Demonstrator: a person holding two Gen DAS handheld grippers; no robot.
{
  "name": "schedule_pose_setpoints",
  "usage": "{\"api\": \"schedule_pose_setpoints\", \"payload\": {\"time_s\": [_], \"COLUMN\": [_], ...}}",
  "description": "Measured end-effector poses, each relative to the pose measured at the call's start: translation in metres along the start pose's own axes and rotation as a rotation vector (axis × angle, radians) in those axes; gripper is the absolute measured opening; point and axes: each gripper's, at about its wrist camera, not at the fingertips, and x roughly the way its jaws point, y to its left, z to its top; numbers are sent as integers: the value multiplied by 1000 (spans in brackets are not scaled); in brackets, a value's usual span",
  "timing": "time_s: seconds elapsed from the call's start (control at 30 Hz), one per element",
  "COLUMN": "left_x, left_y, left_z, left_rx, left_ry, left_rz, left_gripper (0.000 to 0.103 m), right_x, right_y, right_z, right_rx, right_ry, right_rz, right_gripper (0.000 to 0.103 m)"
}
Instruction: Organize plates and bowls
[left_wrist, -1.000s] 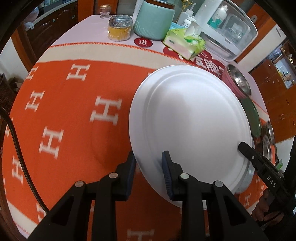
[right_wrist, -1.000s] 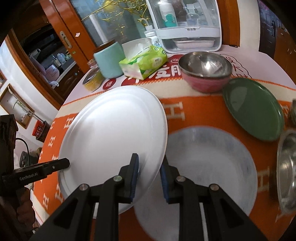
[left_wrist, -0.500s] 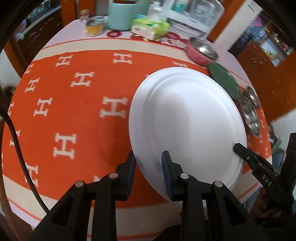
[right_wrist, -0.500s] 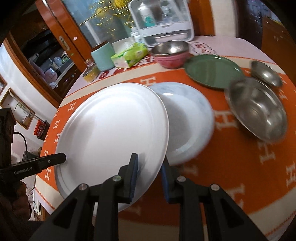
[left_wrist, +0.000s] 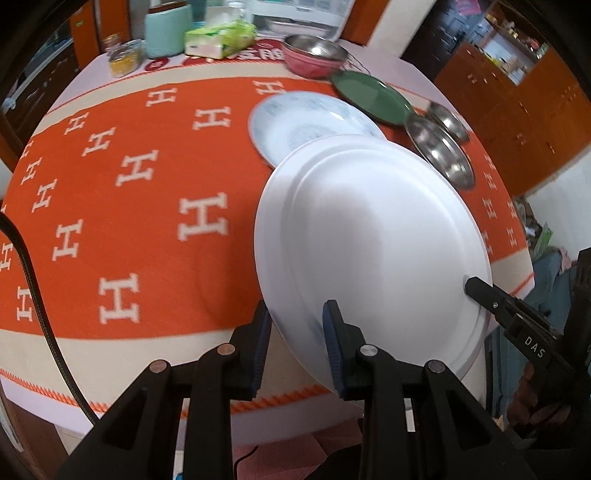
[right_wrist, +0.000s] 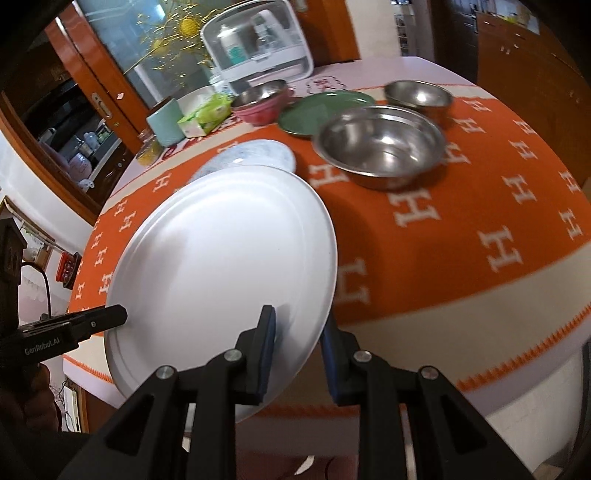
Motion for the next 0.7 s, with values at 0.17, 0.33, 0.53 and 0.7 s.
{"api": "schedule_pose_setpoints", "payload": {"time_s": [0.17, 0.33, 0.53, 0.7], "left_x": [8, 22, 40, 55], "left_y": [-28, -52, -68, -77], "left_z": [-9, -15, -16, -14], "left_rx": [43, 74, 92, 90], "left_ry": [27, 64, 105, 133], "left_rz": [12, 32, 53, 93], "left_gripper": [27, 28, 28, 29], "right_x": [-9, -10, 0, 11], "right_y": [-24, -45, -68, -77], "right_z": [-13, -21, -23, -21], "right_rx": [25, 48, 83, 86], "right_ry": [25, 64, 120, 147], "right_rz": [-33, -68, -87, -100], "right_gripper": [24, 25, 26, 27]}}
